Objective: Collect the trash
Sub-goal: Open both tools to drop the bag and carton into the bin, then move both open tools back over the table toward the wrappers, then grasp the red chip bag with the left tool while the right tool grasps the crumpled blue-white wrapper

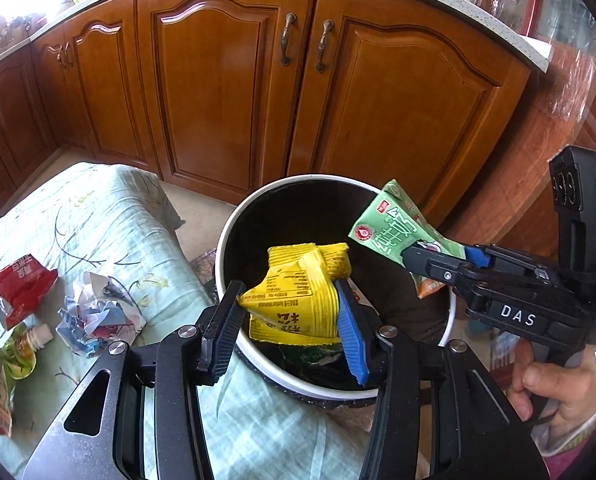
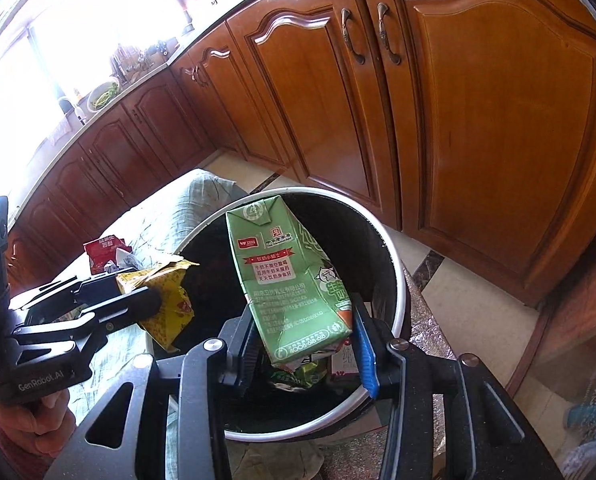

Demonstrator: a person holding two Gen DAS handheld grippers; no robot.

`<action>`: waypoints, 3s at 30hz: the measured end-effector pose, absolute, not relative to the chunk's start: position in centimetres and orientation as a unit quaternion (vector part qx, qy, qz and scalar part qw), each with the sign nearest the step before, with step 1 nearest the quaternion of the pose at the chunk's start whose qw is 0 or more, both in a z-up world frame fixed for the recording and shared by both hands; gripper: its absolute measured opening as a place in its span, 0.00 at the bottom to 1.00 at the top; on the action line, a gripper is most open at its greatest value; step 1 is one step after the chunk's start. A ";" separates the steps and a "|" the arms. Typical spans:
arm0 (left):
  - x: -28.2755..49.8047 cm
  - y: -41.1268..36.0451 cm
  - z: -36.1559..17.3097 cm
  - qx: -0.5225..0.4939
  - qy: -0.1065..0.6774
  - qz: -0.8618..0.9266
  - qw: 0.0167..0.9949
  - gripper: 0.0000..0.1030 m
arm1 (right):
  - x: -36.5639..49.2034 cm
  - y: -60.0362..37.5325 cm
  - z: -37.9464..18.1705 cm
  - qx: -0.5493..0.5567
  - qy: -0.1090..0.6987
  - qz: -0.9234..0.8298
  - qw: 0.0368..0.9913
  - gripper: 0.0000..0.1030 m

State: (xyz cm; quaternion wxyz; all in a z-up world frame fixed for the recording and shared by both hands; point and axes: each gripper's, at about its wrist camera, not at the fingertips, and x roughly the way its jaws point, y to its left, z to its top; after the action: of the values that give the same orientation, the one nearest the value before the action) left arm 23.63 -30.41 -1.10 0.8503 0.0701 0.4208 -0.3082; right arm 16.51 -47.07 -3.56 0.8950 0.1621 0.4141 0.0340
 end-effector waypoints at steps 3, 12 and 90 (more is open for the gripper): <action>23.2 -30.6 -0.9 0.075 0.420 -0.311 0.849 0.56 | 16.2 -47.5 -3.5 0.174 0.411 0.032 0.894 0.56; 21.9 -28.4 -0.9 0.055 0.413 -0.294 0.860 0.64 | 13.8 -48.1 -2.5 0.206 0.371 0.026 0.905 0.74; 23.1 3.5 -7.6 -0.146 0.452 -0.058 0.878 0.24 | 25.2 -26.5 -5.6 0.098 0.407 0.134 0.898 0.33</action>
State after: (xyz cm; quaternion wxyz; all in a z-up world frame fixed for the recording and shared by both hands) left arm 23.12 3.50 -7.59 0.8781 -0.1455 0.4521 -0.0582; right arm 25.19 -26.52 -5.56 0.8981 0.0983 0.4072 0.1338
